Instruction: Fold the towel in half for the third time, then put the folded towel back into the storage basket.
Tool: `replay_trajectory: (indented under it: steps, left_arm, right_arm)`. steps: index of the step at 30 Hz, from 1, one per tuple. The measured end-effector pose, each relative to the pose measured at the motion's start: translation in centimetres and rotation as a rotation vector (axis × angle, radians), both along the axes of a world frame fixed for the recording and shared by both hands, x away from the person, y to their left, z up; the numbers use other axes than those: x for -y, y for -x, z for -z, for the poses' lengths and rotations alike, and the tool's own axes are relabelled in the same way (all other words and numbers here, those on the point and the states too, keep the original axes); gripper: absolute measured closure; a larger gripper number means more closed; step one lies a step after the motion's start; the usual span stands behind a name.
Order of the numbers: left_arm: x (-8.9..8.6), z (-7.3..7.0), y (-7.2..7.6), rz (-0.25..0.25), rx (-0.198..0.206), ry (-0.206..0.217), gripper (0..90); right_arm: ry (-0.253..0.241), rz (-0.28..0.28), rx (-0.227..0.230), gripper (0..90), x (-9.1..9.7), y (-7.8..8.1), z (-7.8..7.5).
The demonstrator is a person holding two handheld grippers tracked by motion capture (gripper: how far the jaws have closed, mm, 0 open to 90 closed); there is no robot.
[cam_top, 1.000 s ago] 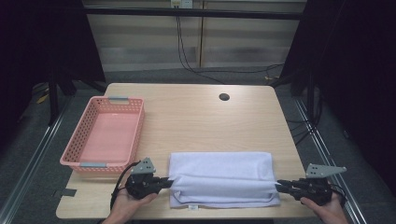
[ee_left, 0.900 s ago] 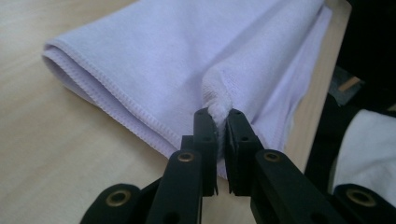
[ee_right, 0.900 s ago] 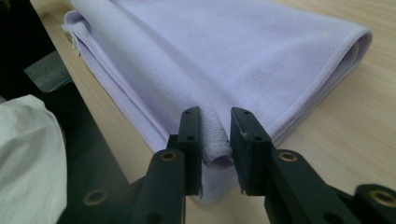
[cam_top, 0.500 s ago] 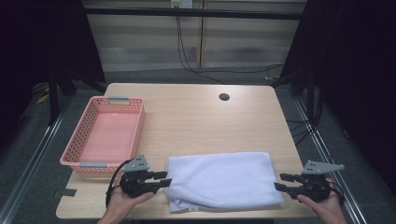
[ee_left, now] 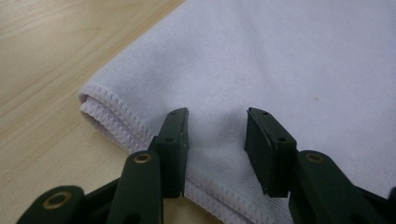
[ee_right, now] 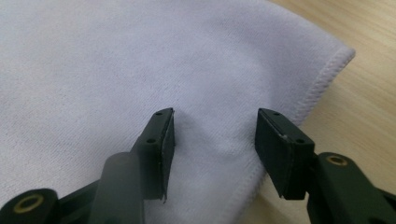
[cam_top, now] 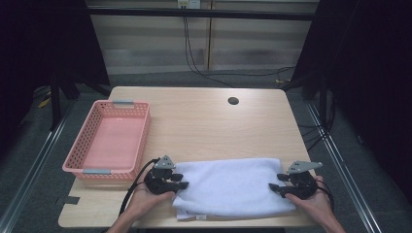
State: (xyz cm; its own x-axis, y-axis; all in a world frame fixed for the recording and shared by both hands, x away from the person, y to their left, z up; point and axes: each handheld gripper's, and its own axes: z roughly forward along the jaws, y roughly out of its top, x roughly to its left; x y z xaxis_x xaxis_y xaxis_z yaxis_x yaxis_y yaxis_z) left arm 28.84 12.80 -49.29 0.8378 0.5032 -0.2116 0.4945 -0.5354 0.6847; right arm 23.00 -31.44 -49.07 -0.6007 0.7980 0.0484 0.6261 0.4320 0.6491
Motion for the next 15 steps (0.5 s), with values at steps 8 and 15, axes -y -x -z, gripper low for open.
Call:
replay_trajectory:
  steps: [8, 15]
  left_arm:
    - [1.7, 0.3, -1.6, -0.033, 0.028, 0.01, 58.0]
    - [2.8, 0.2, -2.9, -0.02, 0.001, 0.035, 52.3]
  right_arm:
    - [-0.018, 0.053, -0.001, 53.8, 1.8, -1.5, 0.1]
    - [-0.046, 0.106, -0.019, 52.7, 3.2, -2.3, 0.0]
